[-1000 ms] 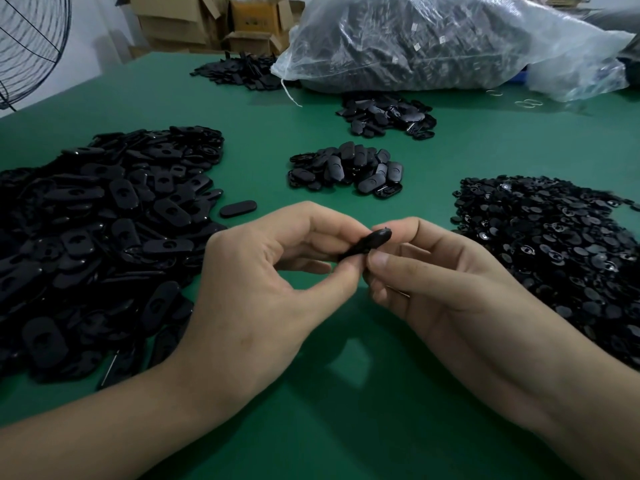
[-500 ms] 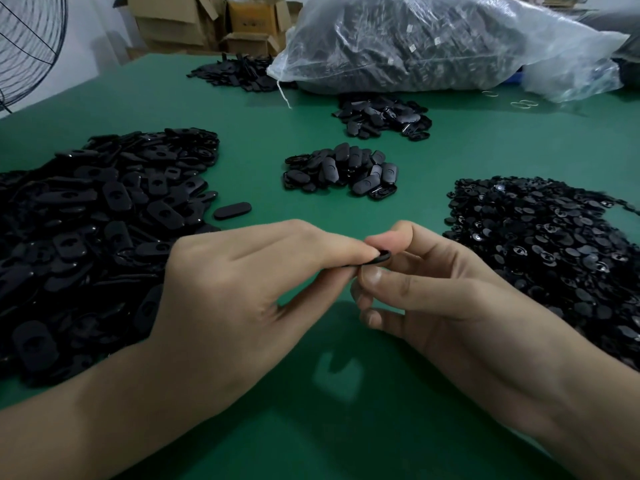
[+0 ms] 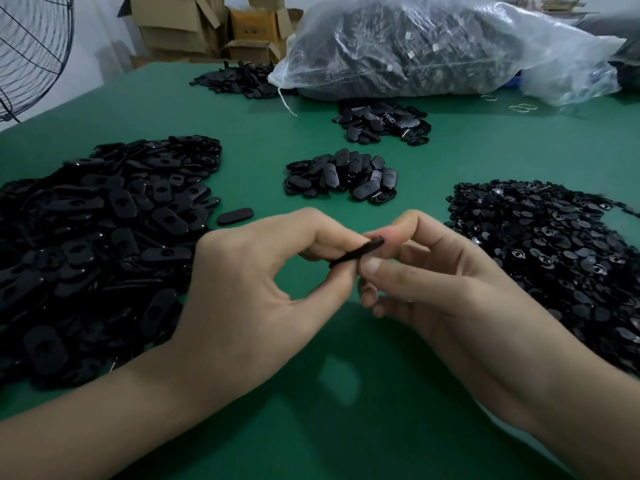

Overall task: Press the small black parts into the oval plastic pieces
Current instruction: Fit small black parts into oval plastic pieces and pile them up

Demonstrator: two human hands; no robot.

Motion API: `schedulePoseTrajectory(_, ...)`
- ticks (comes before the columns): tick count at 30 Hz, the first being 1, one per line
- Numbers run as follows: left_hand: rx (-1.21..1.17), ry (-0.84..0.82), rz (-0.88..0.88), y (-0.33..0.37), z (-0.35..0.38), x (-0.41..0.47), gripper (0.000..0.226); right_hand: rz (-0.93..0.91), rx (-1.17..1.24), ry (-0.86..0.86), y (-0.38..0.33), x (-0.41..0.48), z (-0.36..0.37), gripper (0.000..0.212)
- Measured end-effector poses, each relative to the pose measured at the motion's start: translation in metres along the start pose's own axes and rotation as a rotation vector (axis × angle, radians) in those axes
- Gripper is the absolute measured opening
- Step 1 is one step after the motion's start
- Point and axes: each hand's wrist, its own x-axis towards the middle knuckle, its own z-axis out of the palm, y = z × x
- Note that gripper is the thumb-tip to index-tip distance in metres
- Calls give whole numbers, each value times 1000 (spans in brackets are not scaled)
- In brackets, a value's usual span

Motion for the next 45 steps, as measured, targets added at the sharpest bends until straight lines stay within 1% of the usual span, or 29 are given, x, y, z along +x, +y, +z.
schedulePoseTrajectory(1,1,22,-14,0,1,2,13,-33,-64,28,-1,1,1,12)
schedulePoseTrajectory(4,-65,11,-100,-1,0,5,17,-112,-176,83,-2,2,1,15)
schedulePoseTrajectory(7,-175,-35,-208,-3,0,4,18,-161,-237,88,-1,4,-1,13)
schedulePoseTrajectory(11,-254,-104,-316,-7,2,4,19,-173,-398,112,3,8,-6,11)
schedulePoseTrajectory(13,-217,-154,-304,-6,1,5,32,-136,-438,139,5,9,-8,14)
schedulePoseTrajectory(15,-183,-260,-254,-5,-2,7,51,-98,-447,154,6,9,-11,19)
schedulePoseTrajectory(16,-167,-309,-229,-6,-3,8,55,-86,-451,157,6,9,-12,21)
schedulePoseTrajectory(18,-133,-370,-193,-8,-5,13,56,-61,-447,157,6,10,-15,23)
schedulePoseTrajectory(20,-113,-380,-191,-11,-7,18,53,-36,-434,149,6,11,-16,24)
schedulePoseTrajectory(22,-102,-376,-233,-16,-9,27,50,-28,-448,167,5,13,-17,19)
schedulePoseTrajectory(24,-78,-362,-288,-28,-10,42,50,-44,-509,220,5,16,-20,9)
schedulePoseTrajectory(26,10,-317,-301,-47,-8,65,46,-82,-607,264,6,18,-24,3)
schedulePoseTrajectory(30,207,-241,-352,-84,12,113,43,-160,-806,325,4,18,-33,7)
schedulePoseTrajectory(33,233,-216,-462,-106,30,134,42,-203,-943,374,0,21,-43,11)
schedulePoseTrajectory(35,283,-242,-502,-115,38,139,44,-200,-1089,391,-3,23,-51,12)
schedulePoseTrajectory(37,329,-284,-525,-118,42,139,48,-181,-1296,391,-6,24,-60,13)
schedulePoseTrajectory(40,296,-297,-550,-115,33,138,55,-135,-1536,383,-13,23,-67,15)
schedulePoseTrajectory(41,264,-290,-549,-112,25,139,54,-124,-1588,378,-16,22,-68,15)
schedulePoseTrajectory(43,238,-313,-551,-104,3,141,43,-100,-1681,357,-20,20,-68,16)
schedulePoseTrajectory(45,319,-430,-549,-95,-28,141,30,-74,-1771,322,-22,19,-68,23)
